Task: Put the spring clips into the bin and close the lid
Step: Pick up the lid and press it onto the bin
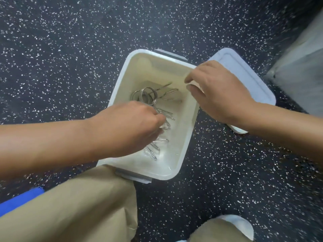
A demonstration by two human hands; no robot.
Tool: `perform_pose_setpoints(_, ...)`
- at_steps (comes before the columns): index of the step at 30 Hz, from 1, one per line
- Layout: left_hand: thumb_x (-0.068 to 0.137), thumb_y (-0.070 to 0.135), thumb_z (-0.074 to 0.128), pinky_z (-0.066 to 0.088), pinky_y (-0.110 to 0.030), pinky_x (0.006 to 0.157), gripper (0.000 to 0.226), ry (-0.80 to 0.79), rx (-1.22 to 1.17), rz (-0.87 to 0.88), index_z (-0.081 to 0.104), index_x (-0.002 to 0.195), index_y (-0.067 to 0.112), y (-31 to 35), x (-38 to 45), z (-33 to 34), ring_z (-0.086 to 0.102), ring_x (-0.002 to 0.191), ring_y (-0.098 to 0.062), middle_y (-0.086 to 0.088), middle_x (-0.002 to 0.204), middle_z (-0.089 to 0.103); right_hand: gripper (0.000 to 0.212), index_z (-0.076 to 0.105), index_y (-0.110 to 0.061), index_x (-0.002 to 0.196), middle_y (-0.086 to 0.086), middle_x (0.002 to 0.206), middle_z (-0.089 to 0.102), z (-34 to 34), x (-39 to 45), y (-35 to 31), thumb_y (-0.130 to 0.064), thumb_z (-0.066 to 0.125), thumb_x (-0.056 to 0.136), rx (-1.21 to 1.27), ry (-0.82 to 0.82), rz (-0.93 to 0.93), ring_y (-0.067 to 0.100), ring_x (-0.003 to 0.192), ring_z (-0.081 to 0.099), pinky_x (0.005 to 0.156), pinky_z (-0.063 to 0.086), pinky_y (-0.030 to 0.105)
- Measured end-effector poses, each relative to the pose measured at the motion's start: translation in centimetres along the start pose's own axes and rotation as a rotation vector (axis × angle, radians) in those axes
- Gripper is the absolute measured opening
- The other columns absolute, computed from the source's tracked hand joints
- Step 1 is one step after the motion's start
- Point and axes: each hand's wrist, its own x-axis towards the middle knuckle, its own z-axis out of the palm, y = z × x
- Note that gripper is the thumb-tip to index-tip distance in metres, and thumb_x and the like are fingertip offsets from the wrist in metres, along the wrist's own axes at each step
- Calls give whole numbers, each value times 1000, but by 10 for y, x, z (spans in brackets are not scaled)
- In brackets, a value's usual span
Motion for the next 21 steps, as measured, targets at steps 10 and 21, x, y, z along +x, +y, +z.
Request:
perform_pose_setpoints(10,101,41,36,55,-44,61,32,-86,-22,32,45,82,17,23,34,-8,57,68,-32,0,72,53,40,51,-10,136,11,139,54,26,-41,92,-32,46,103,40,-48,521,30,131,45,100,41,45)
perform_pose_setpoints(21,102,45,31,53,-43,63,36,-135,-23,-30,51,87,19,32,33,-6,59,74,-29,2,76,54,47,50,0,128,22,132,53,63,-13,152,-35,52,98,-223,-273,764,42,122,50,95,44,51)
